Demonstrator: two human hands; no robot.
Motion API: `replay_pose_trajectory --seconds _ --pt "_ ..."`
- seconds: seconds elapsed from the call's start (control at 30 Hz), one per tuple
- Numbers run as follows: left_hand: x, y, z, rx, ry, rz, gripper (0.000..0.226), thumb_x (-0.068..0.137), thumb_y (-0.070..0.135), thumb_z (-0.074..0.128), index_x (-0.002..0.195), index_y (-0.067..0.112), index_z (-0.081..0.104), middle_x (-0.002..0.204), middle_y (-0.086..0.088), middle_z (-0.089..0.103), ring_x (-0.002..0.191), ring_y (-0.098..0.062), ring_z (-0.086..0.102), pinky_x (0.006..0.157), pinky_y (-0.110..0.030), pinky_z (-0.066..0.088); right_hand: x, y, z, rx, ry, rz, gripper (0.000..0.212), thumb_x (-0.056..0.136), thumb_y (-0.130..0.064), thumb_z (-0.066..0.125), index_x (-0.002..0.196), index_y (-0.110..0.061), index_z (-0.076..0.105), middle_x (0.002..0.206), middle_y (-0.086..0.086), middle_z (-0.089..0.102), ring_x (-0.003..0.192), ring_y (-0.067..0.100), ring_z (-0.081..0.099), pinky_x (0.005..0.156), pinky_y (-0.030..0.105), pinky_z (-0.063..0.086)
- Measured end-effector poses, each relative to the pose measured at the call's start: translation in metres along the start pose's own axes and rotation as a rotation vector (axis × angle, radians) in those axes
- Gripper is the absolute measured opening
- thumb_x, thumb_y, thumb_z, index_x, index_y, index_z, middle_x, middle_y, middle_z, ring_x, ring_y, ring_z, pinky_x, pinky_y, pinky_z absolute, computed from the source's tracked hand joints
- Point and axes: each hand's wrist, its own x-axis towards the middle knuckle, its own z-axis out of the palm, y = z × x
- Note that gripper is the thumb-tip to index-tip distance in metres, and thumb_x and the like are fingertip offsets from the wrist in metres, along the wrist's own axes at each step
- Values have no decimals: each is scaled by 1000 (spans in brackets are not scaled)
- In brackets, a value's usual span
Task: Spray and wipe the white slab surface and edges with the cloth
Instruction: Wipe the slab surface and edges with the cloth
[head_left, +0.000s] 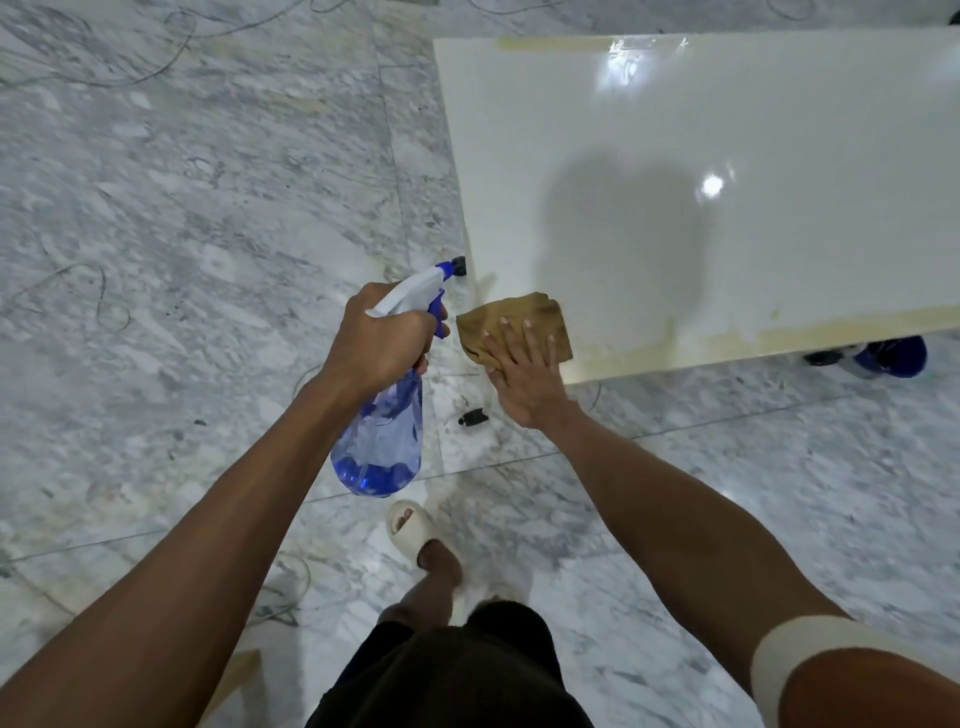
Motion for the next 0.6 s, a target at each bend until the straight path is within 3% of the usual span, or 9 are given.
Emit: replay_pose_trajectory --seconds 0.17,0.3,0.37,0.43,0.53,0.6 --pt "-45 -8 21 11 29 8 22 78 -4 51 88 -5 71 80 -22 72 48 -21 54 53 -33 51 -57 -3 19 59 38 -3 61 99 -49 11 156 -34 25 167 -2 15 155 29 5 120 53 -3" --pt "-89 -15 34 -4 40 -5 22 79 -5 51 89 -6 70 81 -18 74 42 -16 50 55 -35 50 -105 -6 17 196 -132 27 51 107 -42 17 158 -34 16 168 -8 3 155 22 -6 124 48 -2" --pt "-109 -18 38 -15 45 -13 22 81 -5 50 90 -6 70 88 -18 76 41 -15 49 56 -34 51 -130 -4 15 474 -252 111 52 108 -43 22 157 -28 22 166 -3 19 154 24 8 125 46 8" --pt "-127 -19 43 -11 49 -8 22 81 -5 50 91 -6 70 90 -19 76 41 -14 50 56 -34 51 -158 -2 1 918 -336 305 56 106 -49 29 153 -19 36 156 4 40 145 25 35 120 41 27" --pt "-149 -19 49 31 36 7 23 79 -5 51 89 -2 71 88 -17 76 45 -14 55 56 -34 51 -190 1 -30 1399 -343 507 46 106 -44 37 127 -12 61 129 6 65 112 17 62 94 22 50" --pt "-162 -18 52 43 20 17 24 79 -5 51 87 3 71 87 -16 77 46 -15 55 56 -34 50 -201 3 -46 1669 -292 546 48 104 -44 42 123 -7 67 127 14 67 114 27 65 96 32 53"
